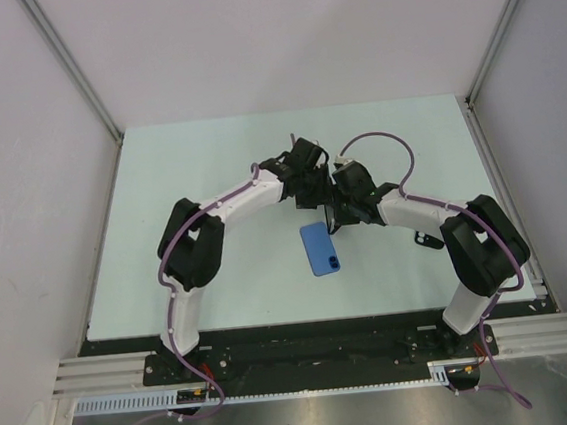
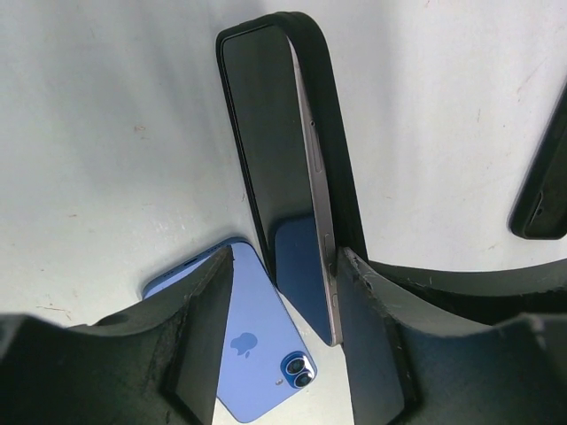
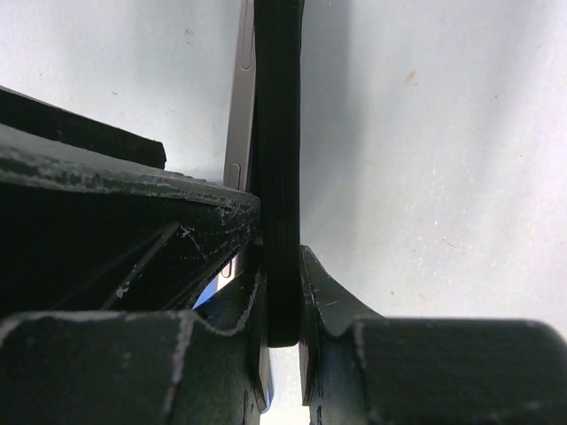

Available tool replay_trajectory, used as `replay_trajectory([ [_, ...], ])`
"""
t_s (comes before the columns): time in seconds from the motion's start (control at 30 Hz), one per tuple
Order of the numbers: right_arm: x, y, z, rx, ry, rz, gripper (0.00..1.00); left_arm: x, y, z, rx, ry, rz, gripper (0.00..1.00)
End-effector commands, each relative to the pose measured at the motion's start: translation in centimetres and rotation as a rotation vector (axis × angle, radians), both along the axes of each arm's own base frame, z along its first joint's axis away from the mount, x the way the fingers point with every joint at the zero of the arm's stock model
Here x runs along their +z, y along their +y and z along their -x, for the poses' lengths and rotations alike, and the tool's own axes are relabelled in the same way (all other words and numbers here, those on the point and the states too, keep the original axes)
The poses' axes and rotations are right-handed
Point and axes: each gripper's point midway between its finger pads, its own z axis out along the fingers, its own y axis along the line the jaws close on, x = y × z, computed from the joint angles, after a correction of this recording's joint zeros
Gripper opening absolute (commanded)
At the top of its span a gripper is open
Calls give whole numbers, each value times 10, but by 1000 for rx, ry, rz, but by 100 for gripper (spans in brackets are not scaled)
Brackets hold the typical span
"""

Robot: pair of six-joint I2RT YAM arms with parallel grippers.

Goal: Take the phone out of the phone case
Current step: Remove the phone case from the phone.

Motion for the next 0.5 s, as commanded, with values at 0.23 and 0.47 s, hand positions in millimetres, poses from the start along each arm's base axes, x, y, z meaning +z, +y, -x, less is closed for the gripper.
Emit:
replay_trajectory([
  [0.23, 8, 33, 19, 106, 25, -58, 0, -69, 77, -21, 137, -18, -442, 49],
  [0.47, 11, 33, 16, 106, 11, -59, 0, -65, 89, -31, 151, -51, -520, 46],
])
